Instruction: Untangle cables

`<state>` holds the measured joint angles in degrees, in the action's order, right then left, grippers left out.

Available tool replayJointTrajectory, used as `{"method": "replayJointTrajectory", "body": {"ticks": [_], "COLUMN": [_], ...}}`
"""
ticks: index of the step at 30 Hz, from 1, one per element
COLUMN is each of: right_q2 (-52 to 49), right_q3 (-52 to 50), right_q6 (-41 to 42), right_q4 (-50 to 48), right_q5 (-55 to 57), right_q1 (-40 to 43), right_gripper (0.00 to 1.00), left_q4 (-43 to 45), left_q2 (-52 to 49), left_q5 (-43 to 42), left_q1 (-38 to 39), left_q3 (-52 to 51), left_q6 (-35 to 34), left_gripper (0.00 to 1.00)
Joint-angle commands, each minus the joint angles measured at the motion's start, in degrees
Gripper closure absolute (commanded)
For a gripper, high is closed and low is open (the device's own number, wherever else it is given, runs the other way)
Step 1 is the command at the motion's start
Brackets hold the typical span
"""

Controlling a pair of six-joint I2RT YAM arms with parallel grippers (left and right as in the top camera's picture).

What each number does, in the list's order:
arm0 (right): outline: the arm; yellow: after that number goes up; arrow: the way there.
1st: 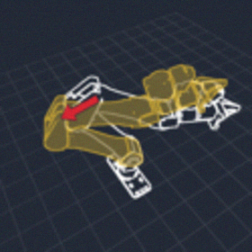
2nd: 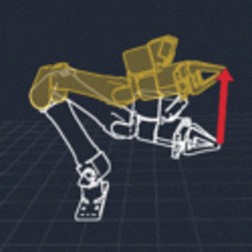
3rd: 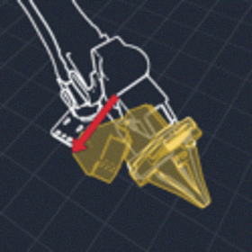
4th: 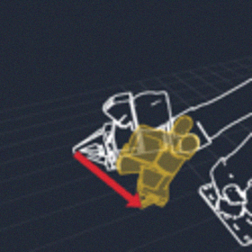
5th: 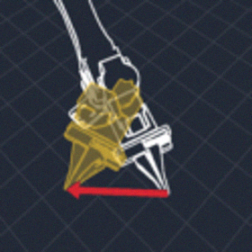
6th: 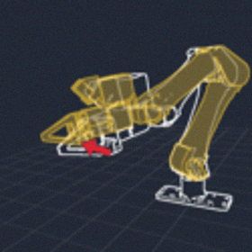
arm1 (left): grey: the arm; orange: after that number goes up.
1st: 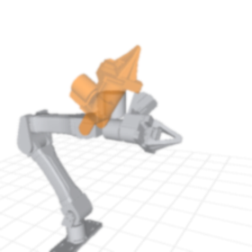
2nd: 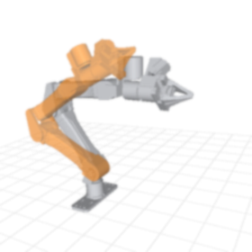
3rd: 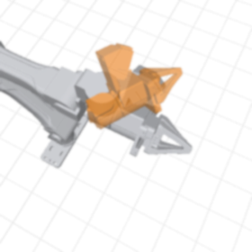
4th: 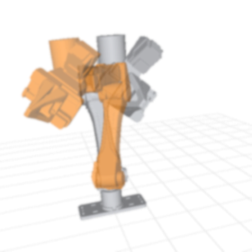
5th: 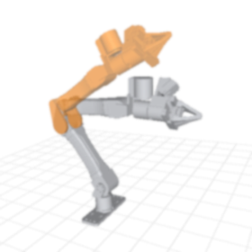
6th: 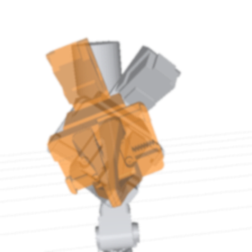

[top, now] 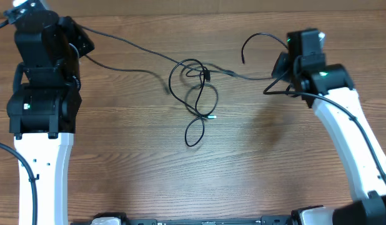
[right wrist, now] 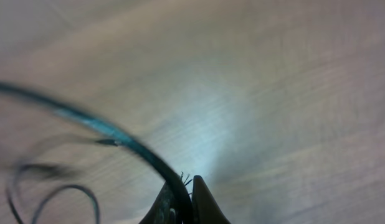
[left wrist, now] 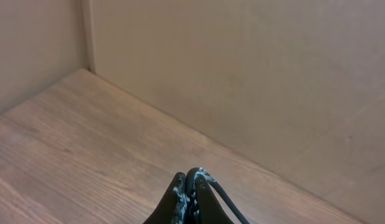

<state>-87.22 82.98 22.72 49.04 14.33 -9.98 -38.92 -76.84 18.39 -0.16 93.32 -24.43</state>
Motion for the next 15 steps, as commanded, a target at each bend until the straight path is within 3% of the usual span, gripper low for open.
{"method": "replayJointTrajectory", "body": {"ticks": [1, 3, 7, 9, 15], "right_q2": [2.64, 3.37, 4.87, 5.29, 5.31], "right_q3": [4.07, 5.55, 6.40, 6.40, 6.40], "right_q6": [-3.89, -4.87, -5.25, -5.27, -5.25], "right_q4": [-0.26, -0.26, -0.24, 0.31, 3.15], "right_q5": [-5.60, -9.88, -17.20, -19.04, -20.44], "right_q1": [-0.55, -1.05, -1.92, -2.01, -2.01], "right_gripper": [0.96, 0.96, 0.96, 0.96, 0.96], "left_q4": [-1.27, -2.64, -6.95, -8.76, -11.96], "left_q2": [0.66, -0.09, -2.91, -4.57, -10.19], "left_q5": [-6.93, -14.16, -24.87, -26.88, -27.56], "left_q1": [-0.46, -0.37, 0.31, 1.01, 5.07], "left_q3": [1.20, 1.18, 1.18, 1.18, 1.18], "left_q6": [-1.09, -1.09, -1.09, -0.92, 1.90], "left_gripper": [0.95, 0.86, 0.46, 0.35, 0.28]}}
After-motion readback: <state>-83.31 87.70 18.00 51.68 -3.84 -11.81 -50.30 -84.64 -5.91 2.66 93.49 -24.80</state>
